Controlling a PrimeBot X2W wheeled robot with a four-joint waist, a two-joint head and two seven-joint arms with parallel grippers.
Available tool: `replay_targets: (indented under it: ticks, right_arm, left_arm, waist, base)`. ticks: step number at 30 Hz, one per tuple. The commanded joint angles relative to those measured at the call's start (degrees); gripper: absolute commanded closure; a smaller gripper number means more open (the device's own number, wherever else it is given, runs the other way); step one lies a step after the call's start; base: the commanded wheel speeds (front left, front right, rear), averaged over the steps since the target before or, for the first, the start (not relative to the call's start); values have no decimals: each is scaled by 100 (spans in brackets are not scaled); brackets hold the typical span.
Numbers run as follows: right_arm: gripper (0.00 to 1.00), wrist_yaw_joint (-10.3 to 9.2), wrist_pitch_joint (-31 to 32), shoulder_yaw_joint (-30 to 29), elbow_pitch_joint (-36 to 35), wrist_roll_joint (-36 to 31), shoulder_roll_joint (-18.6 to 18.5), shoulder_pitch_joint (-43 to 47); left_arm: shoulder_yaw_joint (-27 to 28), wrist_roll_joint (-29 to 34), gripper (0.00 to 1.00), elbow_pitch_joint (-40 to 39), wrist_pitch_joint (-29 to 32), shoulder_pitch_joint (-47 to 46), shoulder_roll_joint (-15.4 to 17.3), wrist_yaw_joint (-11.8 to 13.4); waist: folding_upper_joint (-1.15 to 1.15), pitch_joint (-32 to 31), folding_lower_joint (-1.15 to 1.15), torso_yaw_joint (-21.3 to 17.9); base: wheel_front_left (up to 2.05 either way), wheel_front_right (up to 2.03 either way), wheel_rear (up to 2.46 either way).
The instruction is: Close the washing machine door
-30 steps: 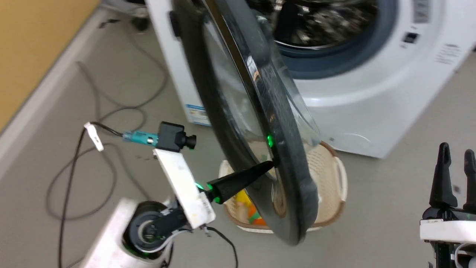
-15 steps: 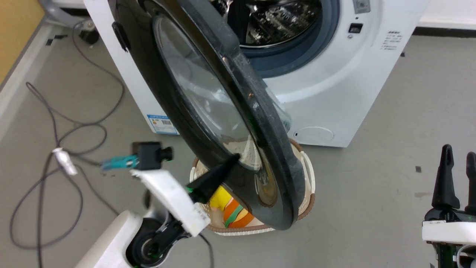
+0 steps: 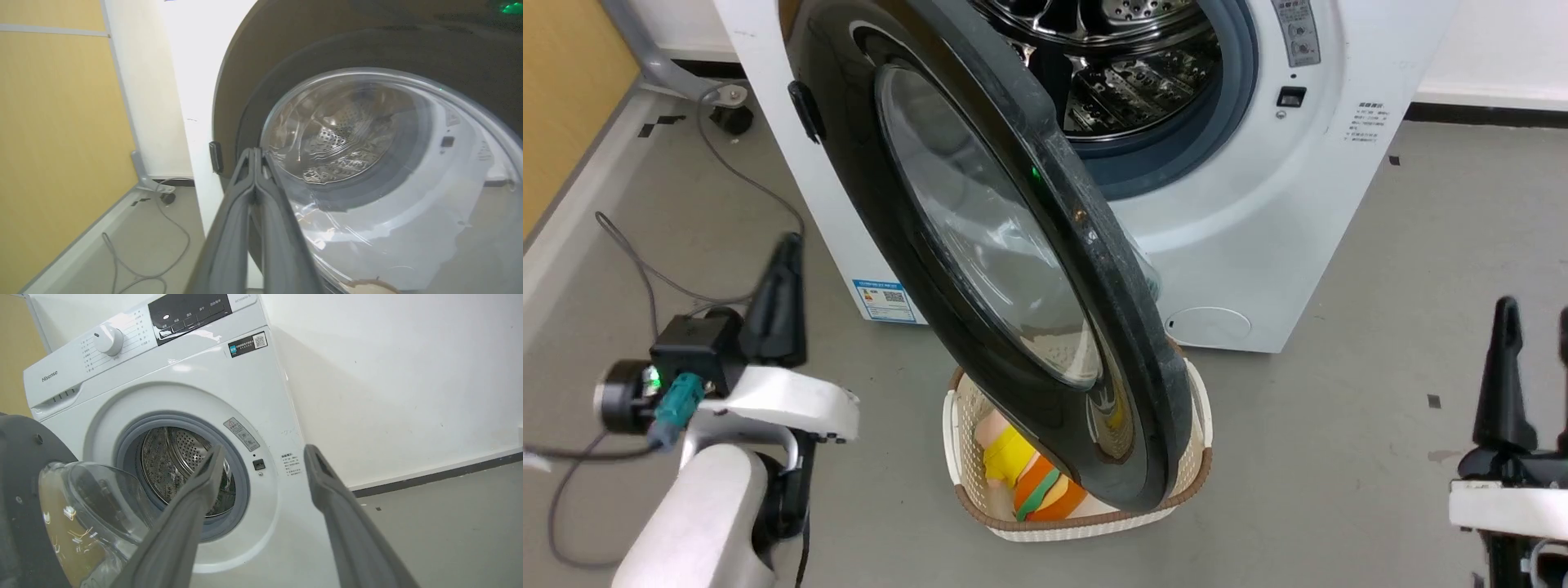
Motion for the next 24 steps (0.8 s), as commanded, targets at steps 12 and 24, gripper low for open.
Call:
replay_targets:
  ticks: [12, 24]
  right_arm:
    - [100, 5, -22, 532, -1133, -58, 5, -628]
    - [100, 5, -22, 2719, -1689, 222, -136, -1233]
  left_arm:
    - [841, 1611, 0, -518, -30, 1198, -630, 591]
    - [1314, 1895, 0, -337, -30, 1525, -967, 228]
  waist:
    - [0, -167, 0, 5]
    - [0, -197, 0, 98]
  base:
    - [0, 0, 0]
    - [0, 0, 0]
